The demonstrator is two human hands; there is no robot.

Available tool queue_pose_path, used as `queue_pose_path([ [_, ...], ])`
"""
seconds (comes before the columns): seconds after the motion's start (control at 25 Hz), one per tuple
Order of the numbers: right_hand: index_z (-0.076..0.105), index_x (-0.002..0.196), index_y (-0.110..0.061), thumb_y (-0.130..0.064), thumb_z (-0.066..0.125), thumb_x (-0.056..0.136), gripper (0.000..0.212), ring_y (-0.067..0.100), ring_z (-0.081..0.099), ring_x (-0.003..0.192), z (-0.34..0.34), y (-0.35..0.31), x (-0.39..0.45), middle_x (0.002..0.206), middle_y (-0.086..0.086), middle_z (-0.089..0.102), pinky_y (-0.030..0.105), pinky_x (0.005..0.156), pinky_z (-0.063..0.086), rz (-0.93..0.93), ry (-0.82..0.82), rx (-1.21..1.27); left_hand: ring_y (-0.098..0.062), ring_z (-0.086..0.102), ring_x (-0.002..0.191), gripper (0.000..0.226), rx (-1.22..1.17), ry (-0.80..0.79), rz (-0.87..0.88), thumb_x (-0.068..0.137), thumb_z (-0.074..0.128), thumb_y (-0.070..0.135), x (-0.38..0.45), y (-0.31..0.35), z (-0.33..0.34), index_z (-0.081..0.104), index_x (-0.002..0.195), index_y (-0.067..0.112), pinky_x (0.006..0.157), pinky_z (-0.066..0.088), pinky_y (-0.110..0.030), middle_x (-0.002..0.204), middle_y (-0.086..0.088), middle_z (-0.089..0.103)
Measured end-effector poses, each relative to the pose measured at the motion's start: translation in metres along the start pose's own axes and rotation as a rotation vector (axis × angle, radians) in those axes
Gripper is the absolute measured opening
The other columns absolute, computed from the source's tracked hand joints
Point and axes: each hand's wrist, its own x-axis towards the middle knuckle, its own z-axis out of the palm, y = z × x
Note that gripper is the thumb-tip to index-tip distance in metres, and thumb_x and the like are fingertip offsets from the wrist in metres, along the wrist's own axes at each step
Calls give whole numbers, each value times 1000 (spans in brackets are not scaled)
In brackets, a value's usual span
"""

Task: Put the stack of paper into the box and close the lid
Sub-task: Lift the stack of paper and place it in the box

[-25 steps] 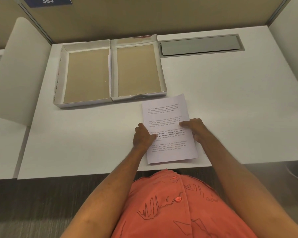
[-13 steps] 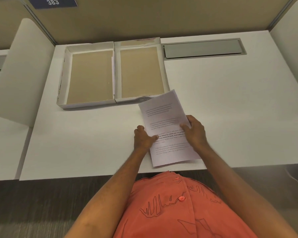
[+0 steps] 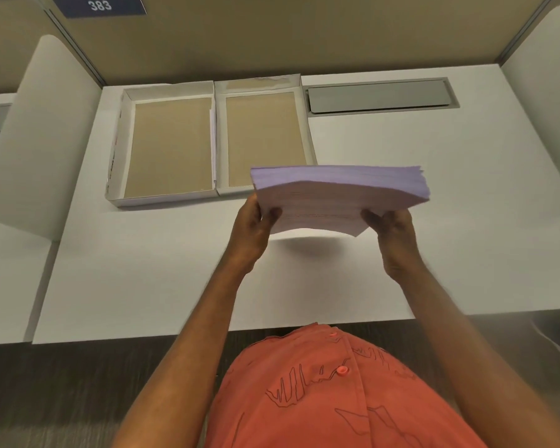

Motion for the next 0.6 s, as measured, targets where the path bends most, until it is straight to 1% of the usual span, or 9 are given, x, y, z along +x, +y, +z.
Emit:
queue_pose_path([
  [0.04,67,122,-24,5,59,89,44,5,66,103,2,8,1,109,-10,74,14,86,50,38,49,-7,-15,63,123,33,19,-4,-1,98,62,24,-1,-4,3,62,126,42,101,50,-31,130,6,69],
  [0.12,61,133,-10,13,52,90,50,10,63,105,8,22,1,116,-1,69,11,84,49,119,95,-50,-20,55,134,43,60,-11,-45,103,54,9,-3,-18,7,52,144,24,113,46,-37,142,-2,62],
  [0.16,58,138,-7,15,49,91,52,11,62,107,11,27,1,120,2,67,7,81,49,144,103,-77,-21,52,137,46,81,-14,-66,104,50,4,-4,-24,9,47,148,18,116,43,-38,145,-4,59],
  [0.2,57,139,-7,14,47,92,52,8,62,106,14,28,2,119,1,67,5,78,49,159,109,-98,-20,51,138,48,95,-18,-82,104,47,2,-3,-29,10,45,150,16,118,41,-38,146,-4,58],
  [0.24,59,136,-11,13,46,92,51,1,64,102,16,29,4,116,-3,69,3,76,48,168,116,-112,-20,50,139,49,102,-21,-98,104,46,2,-3,-32,10,44,151,17,118,40,-38,147,-2,57],
  [0.32,65,121,-28,9,45,91,51,-12,65,91,18,27,7,103,-20,73,2,73,48,172,127,-142,-19,49,139,50,108,-12,-115,104,46,3,1,-32,9,44,151,20,117,41,-37,146,-1,57],
  [0.4,63,109,-40,6,45,89,54,-17,64,88,18,28,10,94,-33,72,1,72,47,172,118,-165,-19,50,138,49,108,-3,-121,104,47,3,6,-32,10,44,151,20,114,42,-35,146,-1,57],
  [0.48,62,108,-41,3,44,87,52,-19,63,87,18,31,11,91,-37,71,0,70,46,170,108,-177,-19,51,138,50,107,-6,-123,104,46,2,10,-35,10,45,150,20,110,43,-29,146,-1,57],
  [0.6,60,113,-39,1,45,86,50,-17,63,90,16,38,13,93,-37,71,1,72,48,165,71,-207,-20,50,137,53,140,-10,-133,102,45,-2,13,-46,9,44,150,19,102,45,-18,146,-2,56],
])
